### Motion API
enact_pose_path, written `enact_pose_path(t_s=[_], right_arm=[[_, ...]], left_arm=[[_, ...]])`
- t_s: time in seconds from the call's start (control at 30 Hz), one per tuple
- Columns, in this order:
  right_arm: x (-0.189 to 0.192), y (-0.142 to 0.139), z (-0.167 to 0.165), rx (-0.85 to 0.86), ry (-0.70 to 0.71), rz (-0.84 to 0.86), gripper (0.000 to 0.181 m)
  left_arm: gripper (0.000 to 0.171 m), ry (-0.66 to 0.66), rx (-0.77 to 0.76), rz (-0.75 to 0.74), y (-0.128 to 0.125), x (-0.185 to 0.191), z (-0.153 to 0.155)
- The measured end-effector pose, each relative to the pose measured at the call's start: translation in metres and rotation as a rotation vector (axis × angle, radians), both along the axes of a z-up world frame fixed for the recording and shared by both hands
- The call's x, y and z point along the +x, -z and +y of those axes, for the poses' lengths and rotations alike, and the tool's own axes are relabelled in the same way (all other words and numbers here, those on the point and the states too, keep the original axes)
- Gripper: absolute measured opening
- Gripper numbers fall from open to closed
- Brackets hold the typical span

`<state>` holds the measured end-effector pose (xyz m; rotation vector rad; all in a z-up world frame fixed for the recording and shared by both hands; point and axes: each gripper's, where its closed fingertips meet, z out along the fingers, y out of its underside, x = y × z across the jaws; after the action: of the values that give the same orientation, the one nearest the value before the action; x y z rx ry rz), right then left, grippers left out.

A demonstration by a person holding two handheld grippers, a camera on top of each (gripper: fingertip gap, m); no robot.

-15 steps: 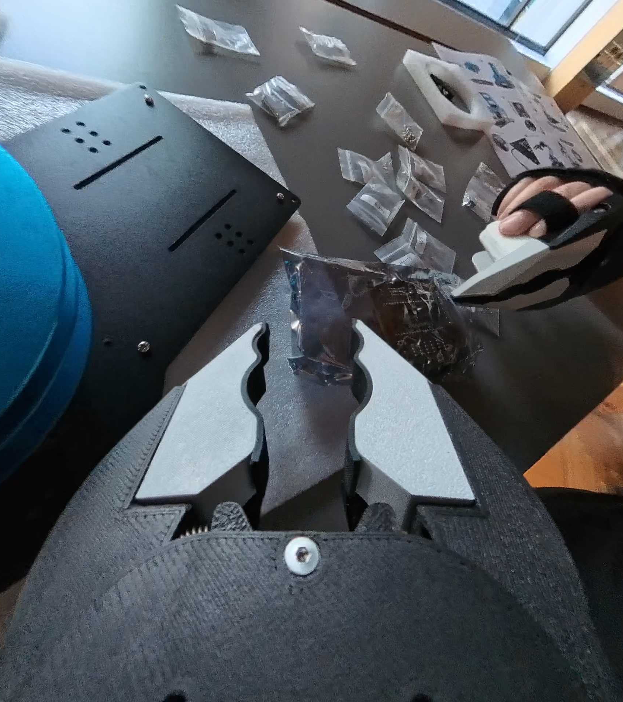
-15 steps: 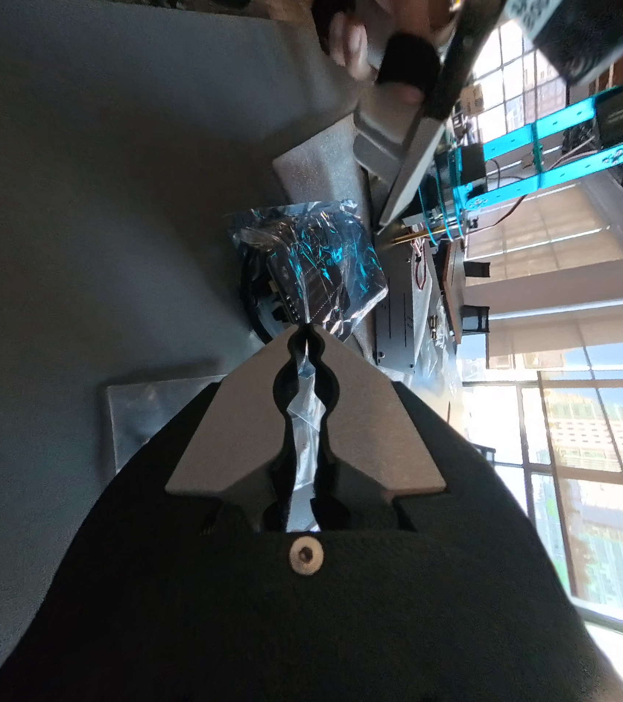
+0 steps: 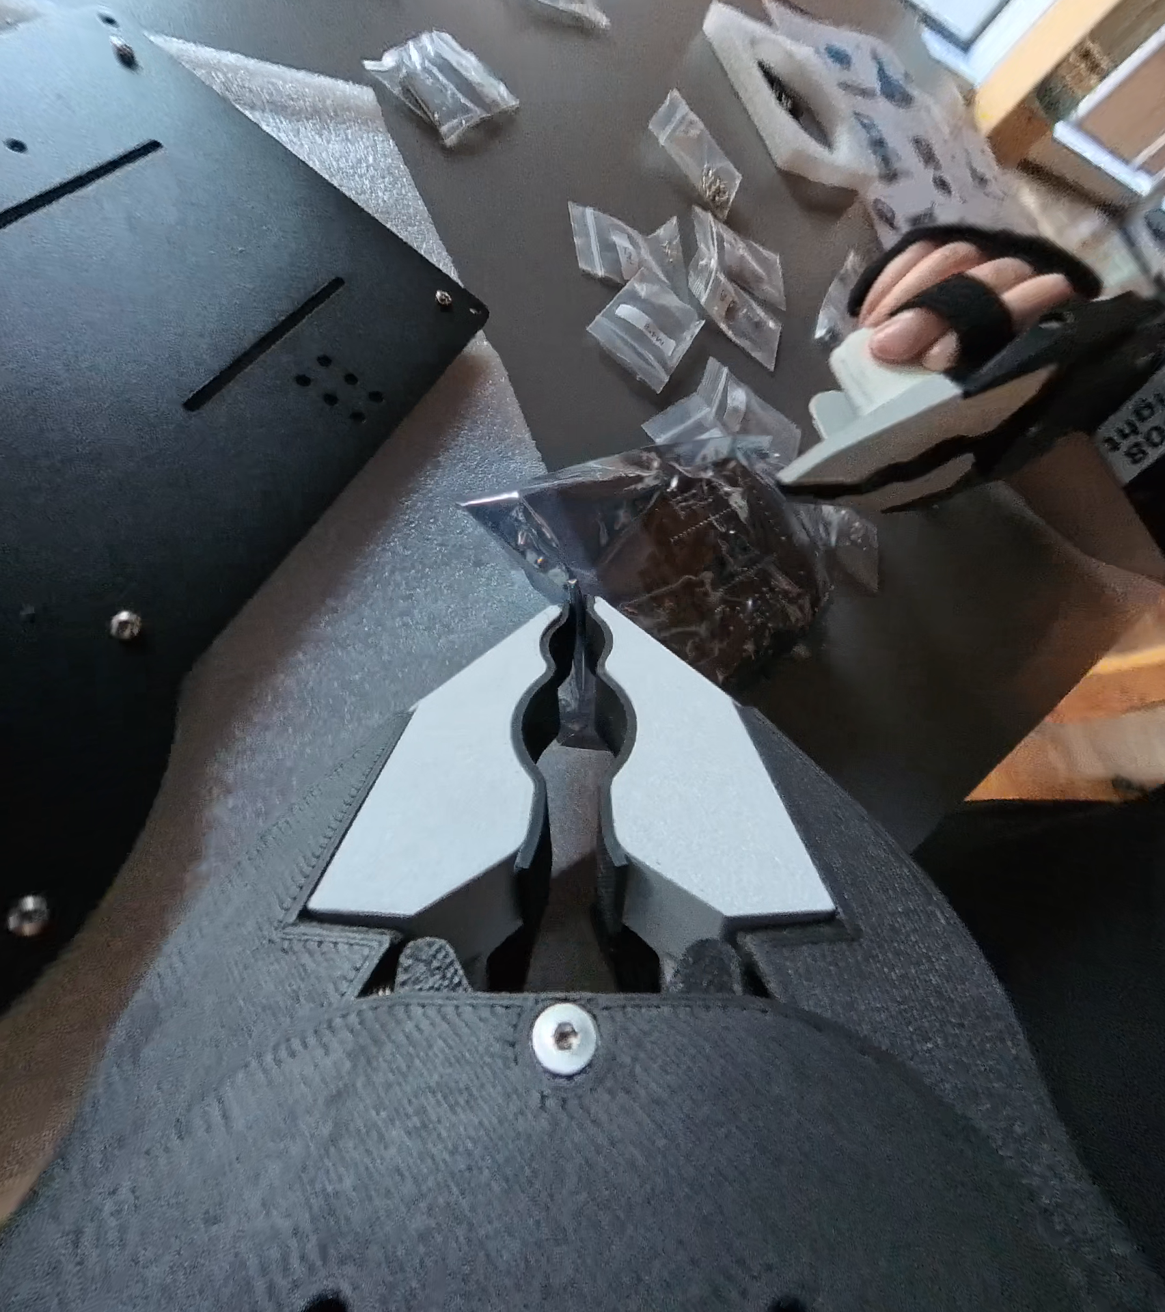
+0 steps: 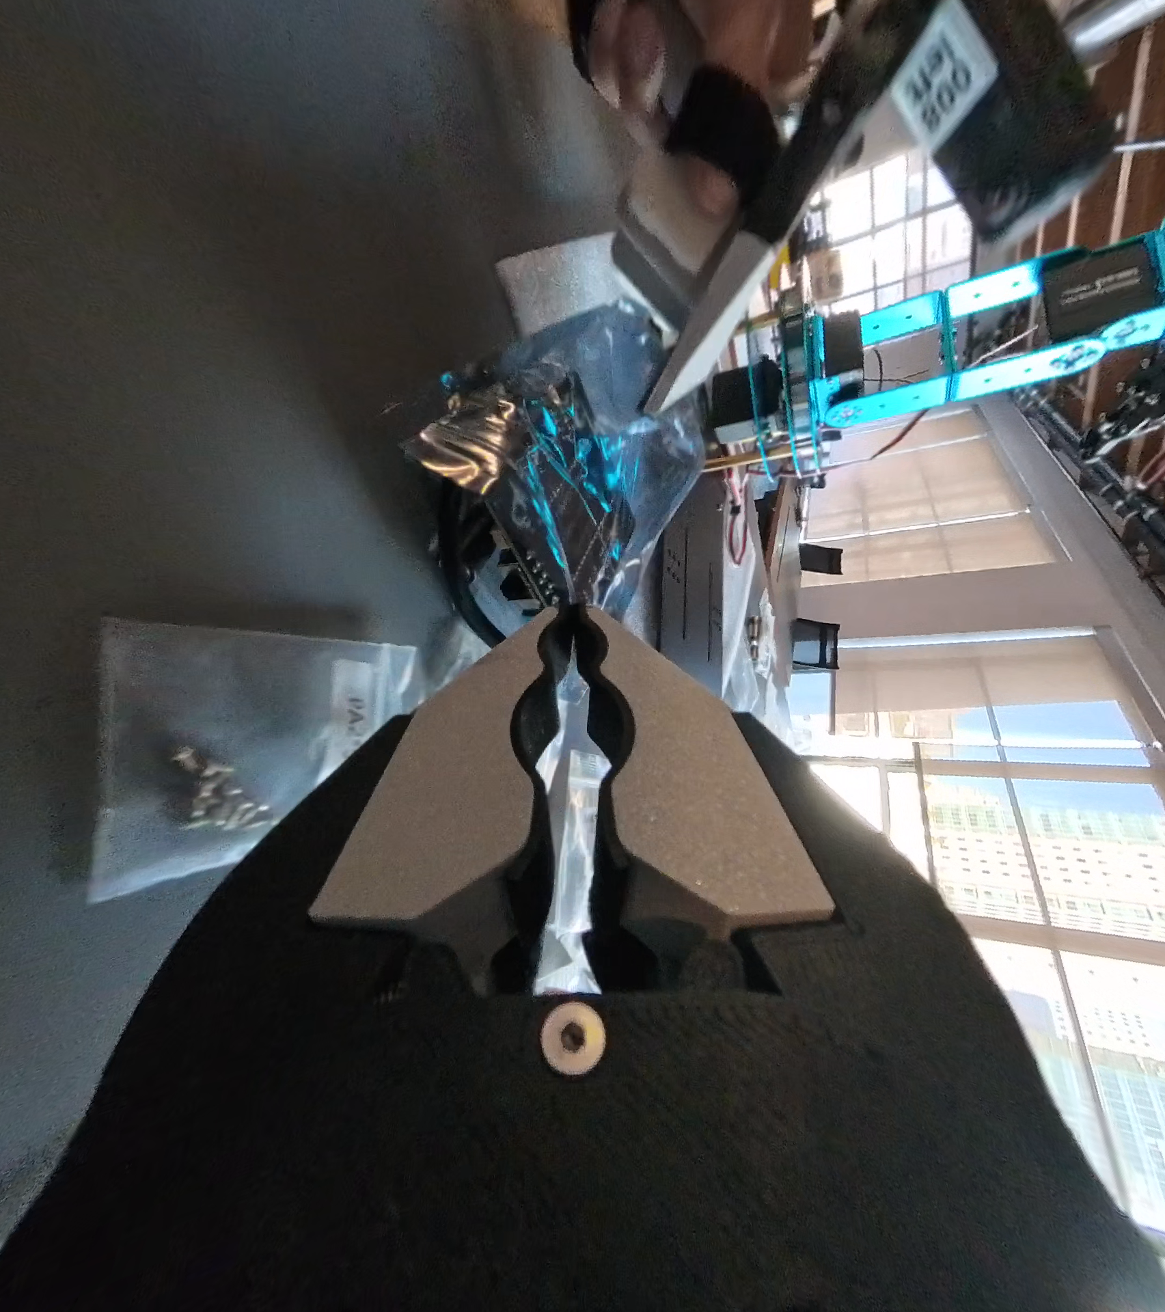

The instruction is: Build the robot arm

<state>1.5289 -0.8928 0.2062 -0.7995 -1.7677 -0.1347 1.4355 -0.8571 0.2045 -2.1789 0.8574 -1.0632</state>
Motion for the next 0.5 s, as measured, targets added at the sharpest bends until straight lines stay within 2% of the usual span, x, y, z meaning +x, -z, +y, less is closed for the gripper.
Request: enact_pose_path(t_s=[0.2, 0.27, 0.37, 0.43, 0.5], right_arm=[[-0.029, -0.014, 0.030, -0.038, -0.046, 0.049, 0.000], [-0.045, -0.016, 0.040, -0.058, -0.071, 0.044, 0.000], [-0.064, -0.016, 0.051, -0.050, -0.109, 0.029, 0.000], [-0.071, -0.009, 0.056, -0.078, -0.116, 0.004, 0.000], [-0.072, -0.001, 0.067, -0.109, -0.065, -0.016, 0.002]], left_arm=[[0.000, -0.240, 0.033, -0.147, -0.017, -0.034, -0.006], [0.005, -0.295, 0.009, -0.194, -0.018, -0.049, -0.008], [0.005, -0.332, 0.022, -0.236, -0.022, -0.065, -0.007], [0.000, -0.322, 0.057, -0.197, -0.021, -0.071, -0.005], [0.000, -0.320, 0.067, -0.140, -0.017, -0.078, -0.002]])
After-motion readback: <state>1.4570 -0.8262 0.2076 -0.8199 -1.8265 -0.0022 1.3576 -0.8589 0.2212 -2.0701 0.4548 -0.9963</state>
